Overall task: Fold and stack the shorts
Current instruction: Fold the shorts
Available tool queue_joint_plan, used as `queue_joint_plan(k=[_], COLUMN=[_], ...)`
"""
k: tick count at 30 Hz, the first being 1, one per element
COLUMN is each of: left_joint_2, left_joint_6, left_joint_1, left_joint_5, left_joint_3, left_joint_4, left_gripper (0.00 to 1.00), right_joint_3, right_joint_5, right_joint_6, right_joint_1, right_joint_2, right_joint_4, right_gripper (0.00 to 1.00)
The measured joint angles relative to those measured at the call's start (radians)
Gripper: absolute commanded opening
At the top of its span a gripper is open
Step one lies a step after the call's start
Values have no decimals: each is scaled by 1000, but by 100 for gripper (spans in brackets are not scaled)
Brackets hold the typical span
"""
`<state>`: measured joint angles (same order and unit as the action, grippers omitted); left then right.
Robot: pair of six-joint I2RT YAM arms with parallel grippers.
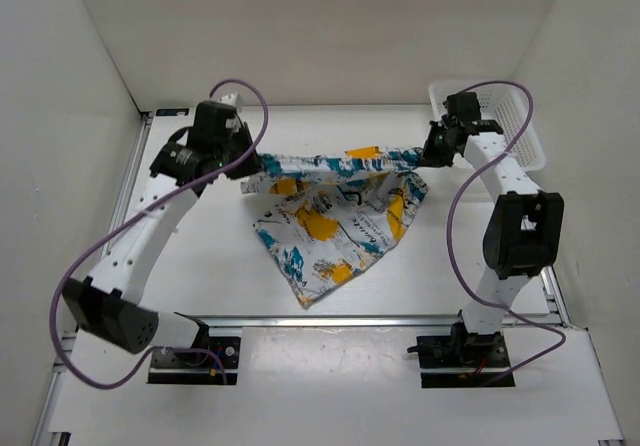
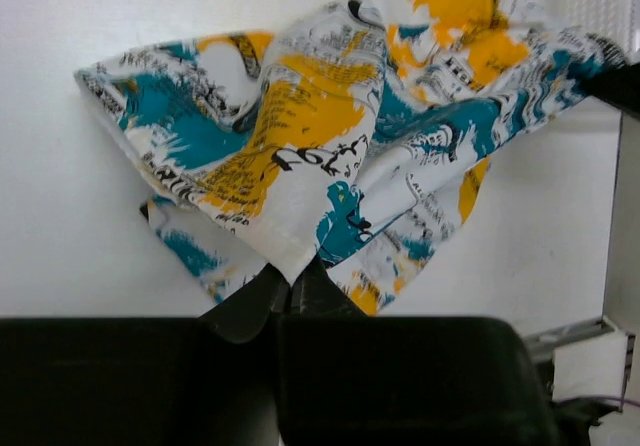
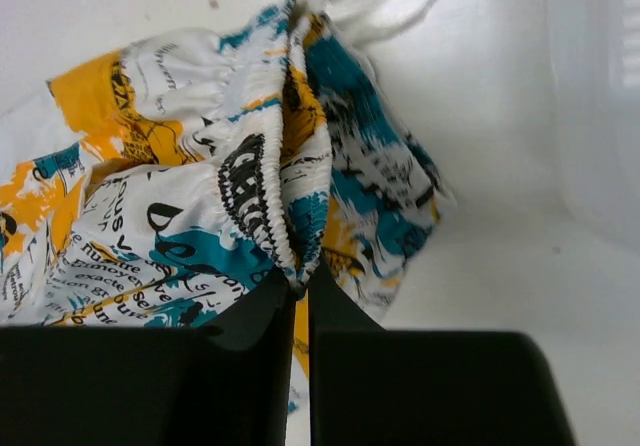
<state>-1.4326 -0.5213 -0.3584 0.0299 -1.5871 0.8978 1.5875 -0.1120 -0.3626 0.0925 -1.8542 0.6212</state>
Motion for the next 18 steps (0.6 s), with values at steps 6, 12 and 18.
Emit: queue_joint_plan(k=[6, 12, 18], left_joint_2=[147, 157, 204], left_joint_6=[-107, -215, -318], left_joint_1=[-135, -293, -448], left_joint_5=[-92, -130, -144], left_joint_3=[238, 393, 487], left_joint_4=[-4, 4, 7], left_gripper=[10, 10, 10], right_joint_3=[-162, -321, -390], right_joint_5=[46, 118, 192], right_joint_6=[-17, -53, -68], right_joint_1=[-7, -14, -14], right_joint_2=[138, 244, 311], right_joint_4=[19, 32, 42], right_gripper=[0, 0, 0])
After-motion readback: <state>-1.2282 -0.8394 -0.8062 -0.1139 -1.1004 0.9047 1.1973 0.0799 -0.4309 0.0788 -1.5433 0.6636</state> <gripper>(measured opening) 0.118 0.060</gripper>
